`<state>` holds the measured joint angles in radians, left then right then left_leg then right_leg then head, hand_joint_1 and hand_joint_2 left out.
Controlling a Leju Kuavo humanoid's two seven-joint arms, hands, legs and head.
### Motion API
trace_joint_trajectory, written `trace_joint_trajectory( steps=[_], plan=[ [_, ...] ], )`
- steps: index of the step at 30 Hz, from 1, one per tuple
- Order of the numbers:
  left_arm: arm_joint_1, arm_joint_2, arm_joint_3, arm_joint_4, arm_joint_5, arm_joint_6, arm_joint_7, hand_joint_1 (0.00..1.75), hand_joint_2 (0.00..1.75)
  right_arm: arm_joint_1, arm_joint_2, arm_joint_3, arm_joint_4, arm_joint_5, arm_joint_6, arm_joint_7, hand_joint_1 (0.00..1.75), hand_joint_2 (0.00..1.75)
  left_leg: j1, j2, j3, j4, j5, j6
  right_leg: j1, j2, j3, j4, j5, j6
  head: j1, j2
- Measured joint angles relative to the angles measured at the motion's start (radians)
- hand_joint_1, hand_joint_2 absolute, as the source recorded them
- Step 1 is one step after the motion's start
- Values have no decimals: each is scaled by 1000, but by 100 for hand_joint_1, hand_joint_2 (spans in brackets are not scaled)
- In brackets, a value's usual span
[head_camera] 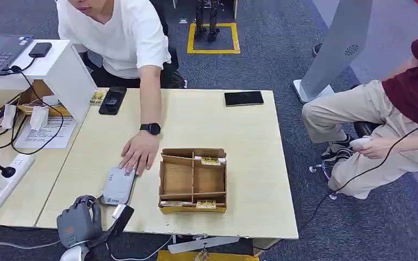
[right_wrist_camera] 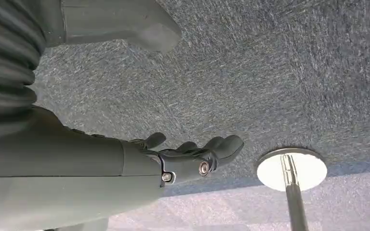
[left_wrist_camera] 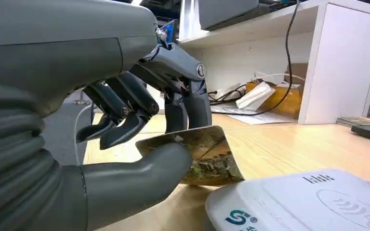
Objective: Pass the card to the sensor for recognition and then transmit it.
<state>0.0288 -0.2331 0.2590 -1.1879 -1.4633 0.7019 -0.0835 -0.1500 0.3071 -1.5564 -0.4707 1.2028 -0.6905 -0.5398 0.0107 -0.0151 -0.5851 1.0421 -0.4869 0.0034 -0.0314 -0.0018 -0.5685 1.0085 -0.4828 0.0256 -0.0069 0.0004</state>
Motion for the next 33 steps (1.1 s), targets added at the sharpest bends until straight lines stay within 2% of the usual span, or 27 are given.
trace_joint_trajectory(
  steps=[11,23,26,33],
  plan=[
    [5,2,-11,8,-3,0,21,175,175,0,-2,0,4,6,0,1,0,175,0,0,0,0,0,0,0,0,0,0,0,0,0,0],
    [12,2,-16,14,14,0,9,175,175,0,-2,0,4,11,0,1,0,175,0,0,0,0,0,0,0,0,0,0,0,0,0,0],
    [6,-5,-30,25,29,1,-13,175,175,0,-2,0,7,19,0,1,0,175,0,-1,0,0,0,0,0,-1,0,0,0,0,0,0],
    [-37,-39,-85,79,38,2,-15,175,175,-7,-2,0,16,31,0,1,0,175,0,-1,0,0,0,0,0,-1,1,0,0,0,0,0]
  ],
)
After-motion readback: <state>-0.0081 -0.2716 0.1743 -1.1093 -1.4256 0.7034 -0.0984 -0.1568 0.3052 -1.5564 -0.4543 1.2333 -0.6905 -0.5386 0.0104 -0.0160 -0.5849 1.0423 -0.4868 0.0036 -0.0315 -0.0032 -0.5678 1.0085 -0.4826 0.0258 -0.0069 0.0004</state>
